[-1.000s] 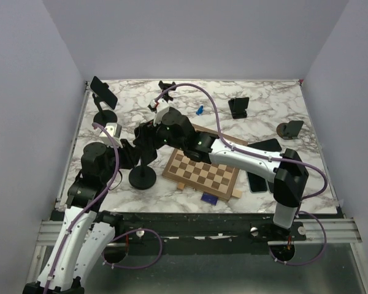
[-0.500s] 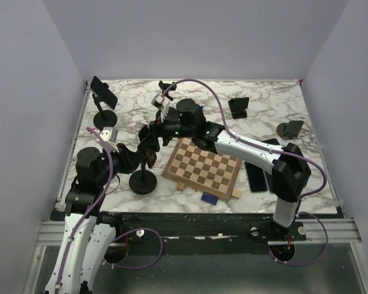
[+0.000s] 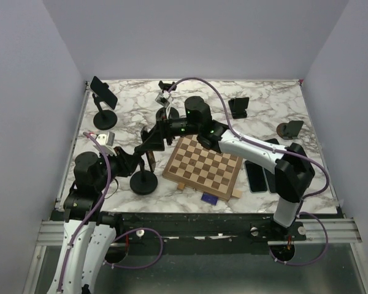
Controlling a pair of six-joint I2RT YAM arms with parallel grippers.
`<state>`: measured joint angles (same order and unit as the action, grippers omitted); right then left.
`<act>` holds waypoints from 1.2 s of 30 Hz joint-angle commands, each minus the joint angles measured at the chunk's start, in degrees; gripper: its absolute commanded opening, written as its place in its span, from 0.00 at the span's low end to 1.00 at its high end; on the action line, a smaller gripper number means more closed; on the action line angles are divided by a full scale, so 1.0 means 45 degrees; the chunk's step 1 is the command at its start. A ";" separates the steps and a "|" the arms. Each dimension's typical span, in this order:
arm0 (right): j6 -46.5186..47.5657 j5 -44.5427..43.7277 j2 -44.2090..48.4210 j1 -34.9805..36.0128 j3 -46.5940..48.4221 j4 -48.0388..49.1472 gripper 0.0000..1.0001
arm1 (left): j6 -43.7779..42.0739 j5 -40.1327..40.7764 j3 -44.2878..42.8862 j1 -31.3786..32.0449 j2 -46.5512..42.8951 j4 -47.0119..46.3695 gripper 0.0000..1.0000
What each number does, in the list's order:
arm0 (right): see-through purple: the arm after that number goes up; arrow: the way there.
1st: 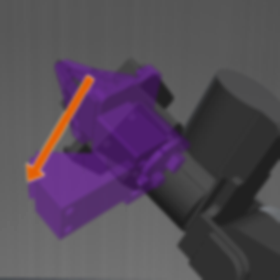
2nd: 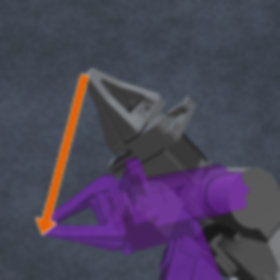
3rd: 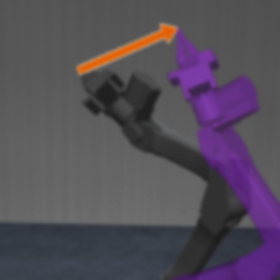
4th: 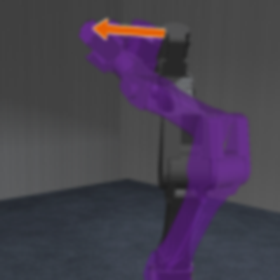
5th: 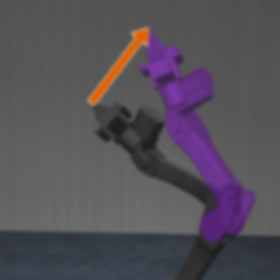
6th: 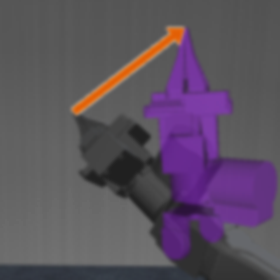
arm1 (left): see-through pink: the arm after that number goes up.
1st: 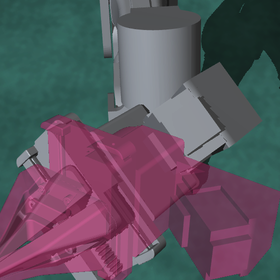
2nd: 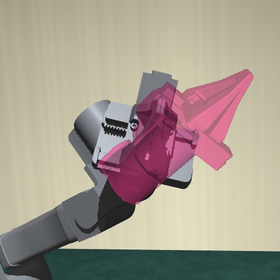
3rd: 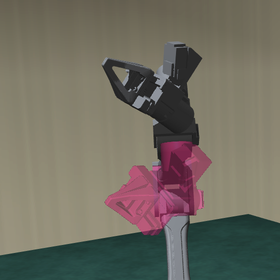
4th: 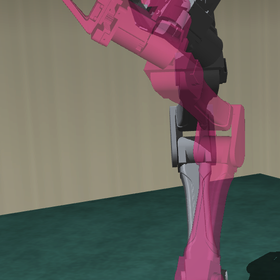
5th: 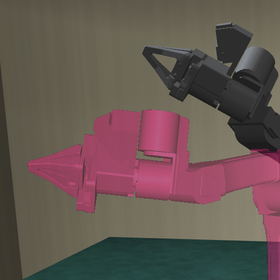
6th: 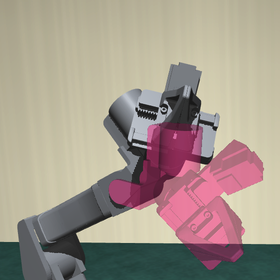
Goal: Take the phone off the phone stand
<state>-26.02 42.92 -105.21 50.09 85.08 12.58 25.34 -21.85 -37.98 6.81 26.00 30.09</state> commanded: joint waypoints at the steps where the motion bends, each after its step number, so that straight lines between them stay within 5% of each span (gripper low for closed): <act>1: -0.2956 0.0320 0.1774 0.0037 -0.1061 0.2591 0.01 | 0.0127 0.1301 0.0049 -0.0082 -0.0775 0.0496 0.00; 6: -0.3254 -0.0398 0.3318 0.0034 -0.1983 0.2233 0.01 | -0.0080 0.2169 0.0465 -0.0086 -0.1670 -0.0561 0.00; 13: -0.1637 -0.3922 0.4902 -0.0097 -0.2492 -0.1297 0.01 | -0.0163 0.1982 0.0822 -0.0085 -0.1062 -0.4094 0.00; 25: 0.0526 -0.9253 0.7182 -0.0656 -0.3548 -0.5401 0.01 | -0.0495 -0.1326 -0.1953 -0.0107 0.5696 -0.7996 0.00; 36: 0.0683 -0.9738 0.7691 -0.0737 -0.3819 -0.6308 0.01 | -0.0605 -0.3585 -0.3270 -0.0531 0.9458 -1.0221 0.00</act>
<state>-23.64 0.93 -71.00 47.00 67.83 -14.09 22.96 -31.31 -50.52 6.22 65.63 -7.38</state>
